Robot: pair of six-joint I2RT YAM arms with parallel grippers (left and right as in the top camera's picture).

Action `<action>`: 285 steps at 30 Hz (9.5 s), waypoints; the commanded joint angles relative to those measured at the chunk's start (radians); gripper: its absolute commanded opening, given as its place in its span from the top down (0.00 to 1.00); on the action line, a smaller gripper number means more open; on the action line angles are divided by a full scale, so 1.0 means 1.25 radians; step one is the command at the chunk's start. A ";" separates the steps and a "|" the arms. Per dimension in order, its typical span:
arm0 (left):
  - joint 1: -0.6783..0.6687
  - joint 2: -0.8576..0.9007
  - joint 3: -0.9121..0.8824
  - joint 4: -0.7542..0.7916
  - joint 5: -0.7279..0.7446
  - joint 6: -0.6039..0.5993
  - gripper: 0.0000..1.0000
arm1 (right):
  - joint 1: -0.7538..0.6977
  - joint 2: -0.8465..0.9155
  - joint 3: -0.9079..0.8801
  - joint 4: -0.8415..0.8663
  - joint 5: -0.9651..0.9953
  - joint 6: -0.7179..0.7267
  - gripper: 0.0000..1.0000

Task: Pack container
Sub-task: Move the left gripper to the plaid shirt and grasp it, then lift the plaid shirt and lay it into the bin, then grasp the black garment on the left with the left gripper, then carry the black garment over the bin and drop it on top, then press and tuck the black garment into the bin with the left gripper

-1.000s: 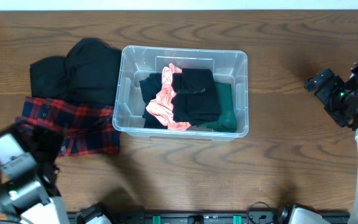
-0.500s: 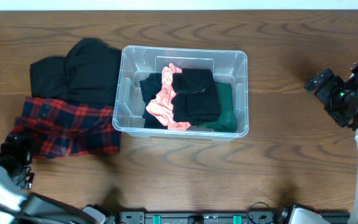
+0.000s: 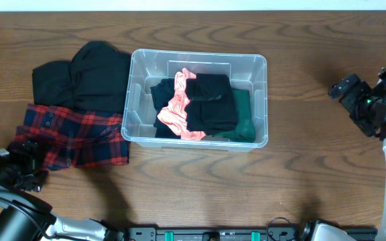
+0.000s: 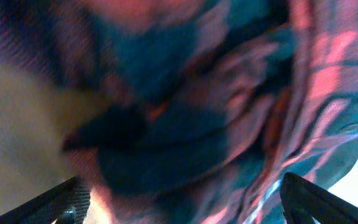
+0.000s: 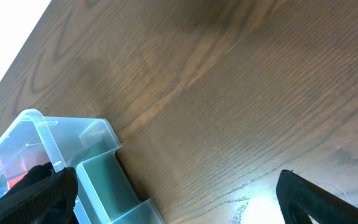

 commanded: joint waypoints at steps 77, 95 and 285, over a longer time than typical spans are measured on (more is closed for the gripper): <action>-1.194 -0.341 0.038 0.454 -0.416 -0.699 0.94 | -0.007 0.001 0.001 -0.002 -0.004 -0.008 0.01; -1.112 -0.532 0.038 0.075 -0.565 -0.482 0.16 | -0.007 0.001 0.001 -0.001 -0.004 -0.008 0.01; -1.237 0.150 0.364 -0.227 -0.510 0.027 0.92 | -0.007 0.001 0.001 -0.002 -0.004 -0.008 0.01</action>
